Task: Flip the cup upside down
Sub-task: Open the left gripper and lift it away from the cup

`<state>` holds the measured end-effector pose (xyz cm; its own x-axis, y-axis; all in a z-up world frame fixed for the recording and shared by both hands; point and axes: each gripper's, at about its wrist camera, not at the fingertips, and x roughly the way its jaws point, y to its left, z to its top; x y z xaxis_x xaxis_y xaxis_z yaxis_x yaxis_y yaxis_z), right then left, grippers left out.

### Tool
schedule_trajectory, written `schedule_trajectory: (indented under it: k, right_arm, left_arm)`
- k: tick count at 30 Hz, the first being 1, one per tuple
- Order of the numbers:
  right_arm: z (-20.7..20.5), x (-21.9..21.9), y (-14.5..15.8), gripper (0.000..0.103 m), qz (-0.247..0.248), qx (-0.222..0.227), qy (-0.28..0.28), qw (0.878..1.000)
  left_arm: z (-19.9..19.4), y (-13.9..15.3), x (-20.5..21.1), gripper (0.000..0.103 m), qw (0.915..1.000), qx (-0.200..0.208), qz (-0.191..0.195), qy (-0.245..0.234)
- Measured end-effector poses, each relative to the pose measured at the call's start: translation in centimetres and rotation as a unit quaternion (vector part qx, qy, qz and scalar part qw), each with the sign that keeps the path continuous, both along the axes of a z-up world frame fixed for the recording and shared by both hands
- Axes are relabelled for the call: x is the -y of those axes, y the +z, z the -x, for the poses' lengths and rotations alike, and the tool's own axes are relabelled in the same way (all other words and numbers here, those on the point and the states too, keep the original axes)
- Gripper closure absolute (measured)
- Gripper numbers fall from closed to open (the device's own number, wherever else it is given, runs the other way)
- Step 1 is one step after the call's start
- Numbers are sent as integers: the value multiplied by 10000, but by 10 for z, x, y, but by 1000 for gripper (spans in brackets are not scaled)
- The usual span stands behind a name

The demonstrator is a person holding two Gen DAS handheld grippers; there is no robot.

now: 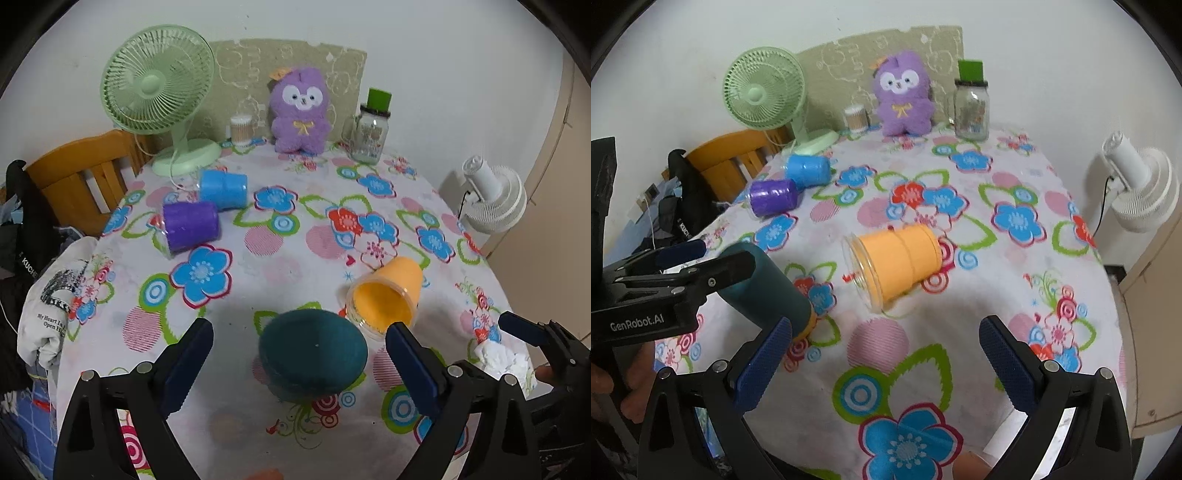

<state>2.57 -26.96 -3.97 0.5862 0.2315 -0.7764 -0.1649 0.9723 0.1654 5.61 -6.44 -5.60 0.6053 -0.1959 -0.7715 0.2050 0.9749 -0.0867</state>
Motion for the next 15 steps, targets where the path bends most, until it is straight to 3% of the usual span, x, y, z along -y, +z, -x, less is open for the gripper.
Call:
schedule_trajectory:
  k: [15]
  right_arm:
    - [-3, -28, 37, 1, 161, 487, 258, 9983]
  left_arm:
    - [14, 38, -34, 2, 9973, 611, 171, 380]
